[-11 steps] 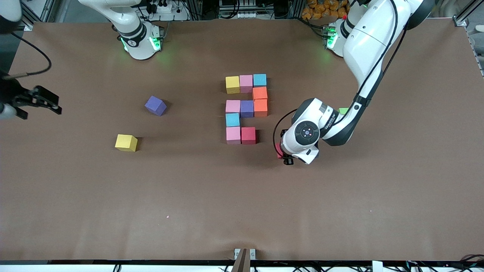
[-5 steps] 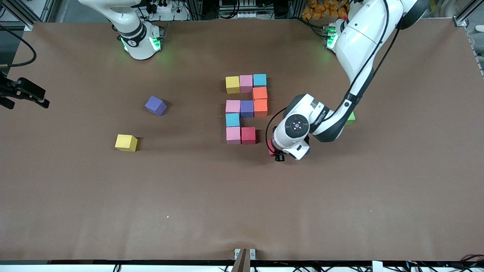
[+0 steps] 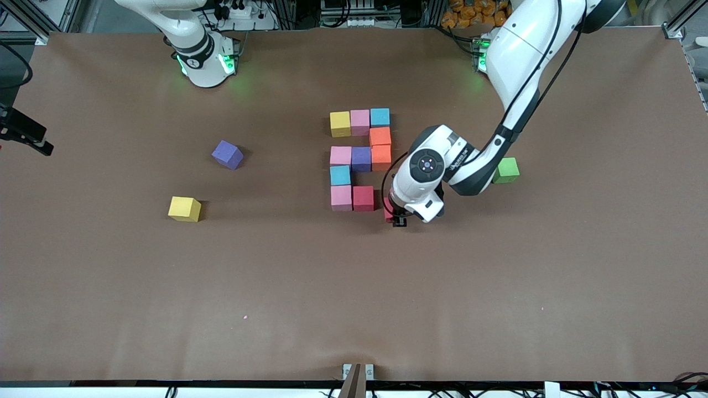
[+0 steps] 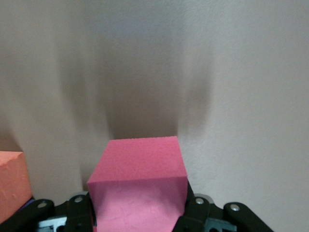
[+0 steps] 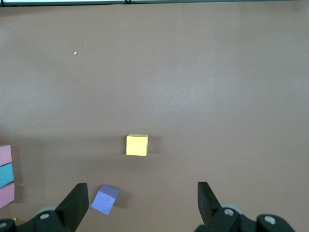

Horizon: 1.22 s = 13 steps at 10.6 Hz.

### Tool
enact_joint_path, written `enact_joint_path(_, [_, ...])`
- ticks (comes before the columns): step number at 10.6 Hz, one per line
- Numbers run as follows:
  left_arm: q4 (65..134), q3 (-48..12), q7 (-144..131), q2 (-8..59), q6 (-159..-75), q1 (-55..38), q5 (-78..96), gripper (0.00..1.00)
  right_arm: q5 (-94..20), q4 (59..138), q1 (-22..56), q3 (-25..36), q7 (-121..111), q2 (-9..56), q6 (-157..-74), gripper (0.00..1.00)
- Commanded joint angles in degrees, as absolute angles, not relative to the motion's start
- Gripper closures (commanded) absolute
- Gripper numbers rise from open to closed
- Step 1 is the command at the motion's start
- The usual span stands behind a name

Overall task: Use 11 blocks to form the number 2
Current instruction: 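Lower the red cube at the figure's base end with the left gripper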

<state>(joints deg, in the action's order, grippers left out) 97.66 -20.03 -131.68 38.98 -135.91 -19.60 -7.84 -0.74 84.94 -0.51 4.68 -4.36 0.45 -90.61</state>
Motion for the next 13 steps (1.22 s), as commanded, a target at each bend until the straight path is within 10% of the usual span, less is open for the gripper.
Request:
enact_joint_path(1, [99.8, -19.7, -133.3, 37.2, -136.8, -20.0, -9.2, 0.87, -0.6, 83.9, -1.1, 3.8, -4.1, 1.7, -89.8, 0.00])
enact_joint_path(13, [100.9, -19.7, -133.9, 38.1, -138.0, -21.9, -11.1, 0.87, -1.1, 83.7, -0.5, 3.5, -4.3, 1.6, -89.8, 0.00])
